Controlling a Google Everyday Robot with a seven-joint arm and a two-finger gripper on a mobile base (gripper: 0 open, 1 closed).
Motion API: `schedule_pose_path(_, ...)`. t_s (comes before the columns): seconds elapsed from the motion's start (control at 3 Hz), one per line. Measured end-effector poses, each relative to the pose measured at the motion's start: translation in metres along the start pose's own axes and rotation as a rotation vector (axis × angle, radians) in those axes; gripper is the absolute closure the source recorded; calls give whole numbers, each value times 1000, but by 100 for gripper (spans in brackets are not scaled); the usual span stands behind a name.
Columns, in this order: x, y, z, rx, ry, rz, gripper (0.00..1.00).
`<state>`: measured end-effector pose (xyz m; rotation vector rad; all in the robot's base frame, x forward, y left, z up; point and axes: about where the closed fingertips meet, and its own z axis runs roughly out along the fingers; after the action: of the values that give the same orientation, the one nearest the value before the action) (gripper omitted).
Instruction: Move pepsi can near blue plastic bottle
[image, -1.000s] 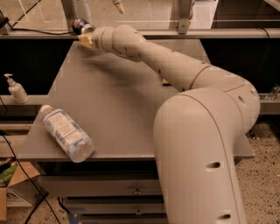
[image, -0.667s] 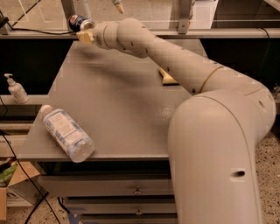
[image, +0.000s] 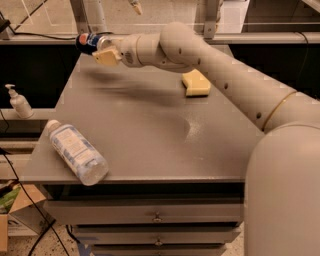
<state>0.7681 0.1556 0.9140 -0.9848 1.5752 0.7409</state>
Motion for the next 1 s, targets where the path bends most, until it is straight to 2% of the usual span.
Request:
schedule_pose_path(0.33, 11, 36, -48, -120, 19, -5, 100)
schedule_pose_path(0.67, 10, 36, -47, -119, 18, -5, 100)
schedule_pose_path(1.0, 12, 43, -49, -140, 84, -22, 100)
